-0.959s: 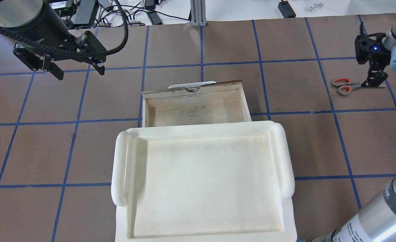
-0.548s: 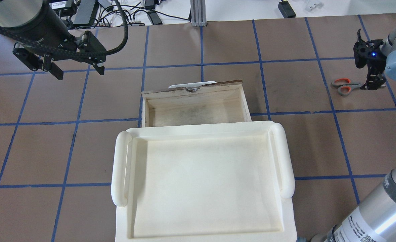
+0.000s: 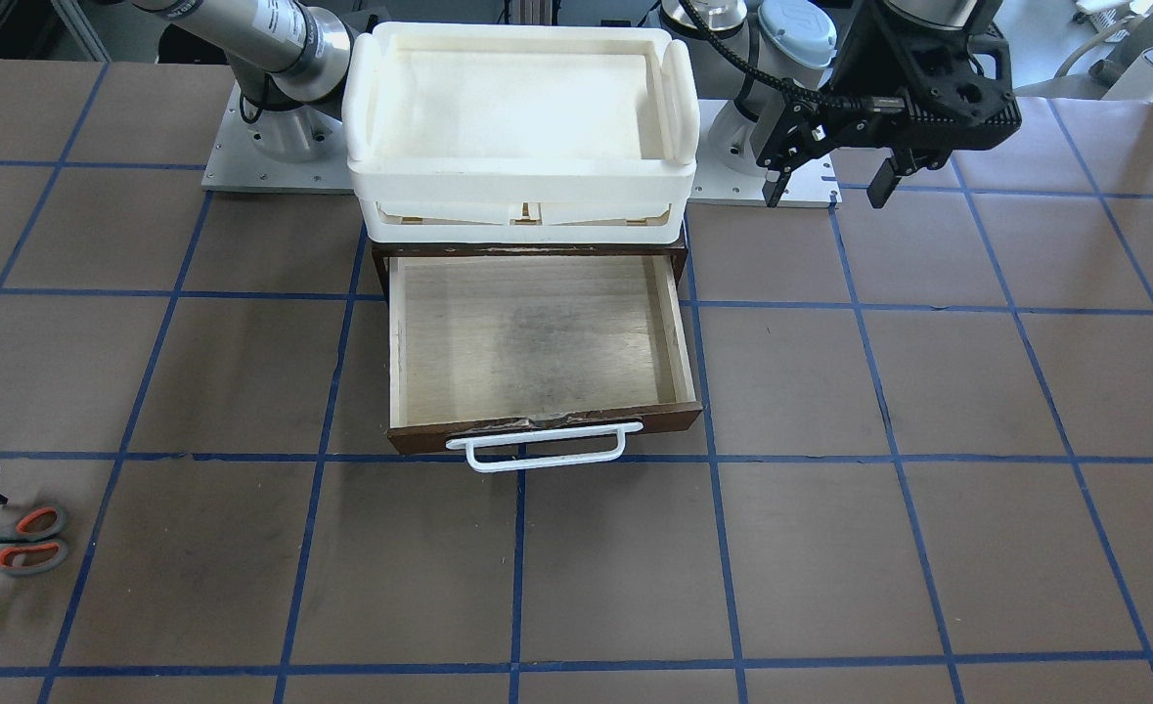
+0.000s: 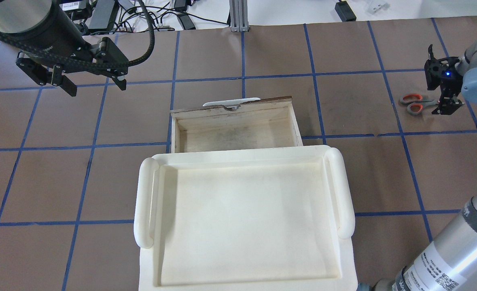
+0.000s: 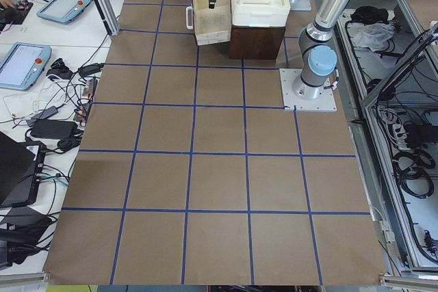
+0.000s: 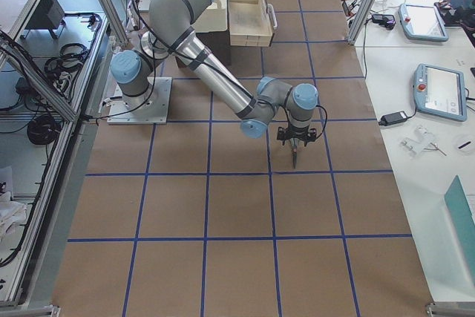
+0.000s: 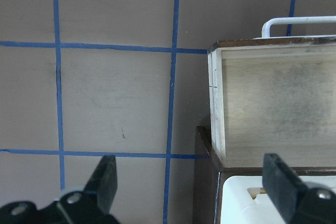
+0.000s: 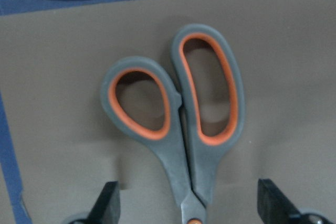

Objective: Put scissors in drawer and close it
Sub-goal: 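Close the right gripper on the scissors and lift them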

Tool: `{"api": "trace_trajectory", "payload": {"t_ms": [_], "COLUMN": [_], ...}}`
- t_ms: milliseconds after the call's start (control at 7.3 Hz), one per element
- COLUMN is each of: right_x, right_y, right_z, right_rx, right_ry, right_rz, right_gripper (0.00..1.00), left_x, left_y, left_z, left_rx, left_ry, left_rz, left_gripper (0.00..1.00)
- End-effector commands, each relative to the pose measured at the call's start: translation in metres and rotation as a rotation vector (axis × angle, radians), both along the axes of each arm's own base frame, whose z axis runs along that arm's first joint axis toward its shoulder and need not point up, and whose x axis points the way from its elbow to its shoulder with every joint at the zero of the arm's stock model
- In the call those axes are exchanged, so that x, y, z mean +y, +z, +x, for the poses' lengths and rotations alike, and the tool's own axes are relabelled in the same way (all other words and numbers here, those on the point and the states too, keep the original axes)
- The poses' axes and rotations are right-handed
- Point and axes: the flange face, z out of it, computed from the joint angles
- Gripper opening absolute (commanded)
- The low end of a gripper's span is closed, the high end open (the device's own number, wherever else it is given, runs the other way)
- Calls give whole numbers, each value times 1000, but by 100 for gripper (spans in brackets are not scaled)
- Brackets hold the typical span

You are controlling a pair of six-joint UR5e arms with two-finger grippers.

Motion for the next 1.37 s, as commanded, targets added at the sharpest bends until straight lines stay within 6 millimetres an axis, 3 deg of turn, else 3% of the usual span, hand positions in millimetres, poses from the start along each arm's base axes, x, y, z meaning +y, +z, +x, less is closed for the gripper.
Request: {"api": "trace_trajectory", "payload": {"t_ms": [0, 274, 548, 822, 959, 1233], "right_x": [-4, -4, -4, -14, -17, -7], "right_y": [-3, -5, 0, 42, 78, 145], "right_z": [-7, -6, -6, -1, 20, 105], "right_rx": [-8, -8, -9, 3, 10, -1], "right_ry": [-6, -2, -3, 10, 37, 109], "right_rz": [-6, 1, 0, -24, -31, 11], "right_gripper": [65, 2, 0, 0, 0, 0], "left_x": [-2, -3, 0, -2, -5, -5], "left_y": [-3, -4, -1, -3, -6, -6], "left_z": [2, 0, 1, 1, 1, 1], "left_rx": [-8, -2, -7, -6, -6, -5], "left_ry": [-3, 0, 0, 0, 0, 0], "left_rz": [7, 9, 1, 6, 12, 10], "left_gripper": [100, 100, 100, 100, 100, 100]}}
